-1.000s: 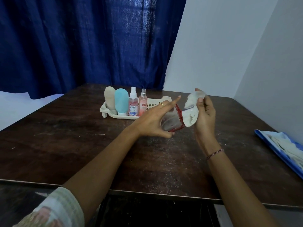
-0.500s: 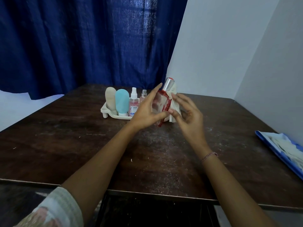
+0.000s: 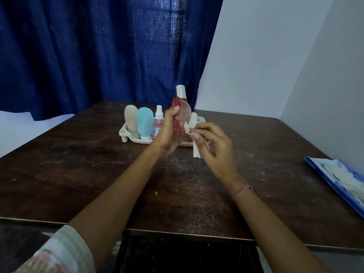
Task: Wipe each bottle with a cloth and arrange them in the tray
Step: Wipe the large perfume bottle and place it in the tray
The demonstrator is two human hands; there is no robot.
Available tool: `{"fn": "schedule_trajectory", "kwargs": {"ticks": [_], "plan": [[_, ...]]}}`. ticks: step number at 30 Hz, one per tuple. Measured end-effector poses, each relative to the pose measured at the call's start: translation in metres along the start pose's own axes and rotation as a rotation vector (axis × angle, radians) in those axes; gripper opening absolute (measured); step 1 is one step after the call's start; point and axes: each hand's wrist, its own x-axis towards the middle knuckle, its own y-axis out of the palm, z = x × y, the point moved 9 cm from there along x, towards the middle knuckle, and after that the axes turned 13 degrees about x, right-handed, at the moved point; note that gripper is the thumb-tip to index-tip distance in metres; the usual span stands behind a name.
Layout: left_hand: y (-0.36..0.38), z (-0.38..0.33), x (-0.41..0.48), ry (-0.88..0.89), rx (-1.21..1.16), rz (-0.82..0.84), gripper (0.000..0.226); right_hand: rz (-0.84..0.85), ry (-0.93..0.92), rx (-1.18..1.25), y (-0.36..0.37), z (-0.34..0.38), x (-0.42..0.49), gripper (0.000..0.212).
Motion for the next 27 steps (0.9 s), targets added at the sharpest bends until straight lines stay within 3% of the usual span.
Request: {"fn": "schedule_trajectory", "kwargs": {"ticks": [3, 6, 9, 12, 13, 16, 18, 20, 23, 27], "plan": [[-0.003, -0.005, 0.001, 0.032, -0.179, 0.035, 0.045, -0.044, -0.003, -0.166, -0.006, -0.009, 0.001, 0.026], [0.002, -0.005, 0.001, 0.033, -0.184, 0.117, 0.05, -0.062, 0.021, -0.161, -0.009, -0.016, 0.001, 0.028], [0.008, -0.001, -0.001, -0.001, -0.074, 0.132, 0.05, -0.031, -0.007, -0.05, -0.006, -0.011, 0.0, 0.029], [0.001, -0.005, 0.002, 0.038, 0.017, 0.02, 0.068, 0.018, 0.045, 0.125, -0.003, -0.01, 0.001, 0.023], [-0.003, -0.008, 0.004, 0.066, 0.036, -0.017, 0.064, 0.046, 0.08, 0.173, -0.001, -0.012, 0.001, 0.02], [-0.014, -0.018, 0.008, 0.139, 0.092, -0.12, 0.034, 0.276, 0.213, 0.178, 0.018, -0.026, -0.006, 0.02], [-0.017, -0.024, 0.006, 0.168, 0.177, -0.183, 0.034, 0.53, 0.251, 0.042, 0.04, -0.034, -0.019, 0.014], [-0.017, -0.026, 0.004, 0.202, 0.269, -0.21, 0.044, 0.649, 0.248, -0.034, 0.049, -0.036, -0.026, 0.013], [-0.016, -0.026, 0.0, 0.229, 0.41, -0.231, 0.056, 0.506, 0.265, -0.057, 0.032, -0.035, -0.017, 0.021], [-0.012, -0.024, -0.003, 0.262, 0.504, -0.212, 0.071, 0.132, 0.266, -0.14, -0.007, -0.038, -0.002, 0.024]]}}
